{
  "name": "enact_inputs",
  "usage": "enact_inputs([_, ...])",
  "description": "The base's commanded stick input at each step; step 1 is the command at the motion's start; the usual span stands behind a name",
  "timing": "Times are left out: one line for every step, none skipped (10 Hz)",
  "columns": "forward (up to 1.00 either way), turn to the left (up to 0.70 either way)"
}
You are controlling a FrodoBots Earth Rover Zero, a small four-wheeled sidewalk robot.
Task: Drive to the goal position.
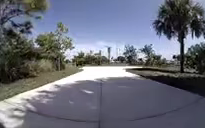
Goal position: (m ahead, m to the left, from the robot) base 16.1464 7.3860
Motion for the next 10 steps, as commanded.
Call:
enact_inputs([0.85,-0.16])
enact_inputs([0.85,-0.34])
enact_inputs([0.85,-0.34])
enact_inputs([0.85,0.00])
enact_inputs([0.85,0.00])
enact_inputs([0.85,0.00])
enact_inputs([0.85,0.00])
enact_inputs([0.85,0.00])
enact_inputs([0.85,0.00])
enact_inputs([0.85,0.00])
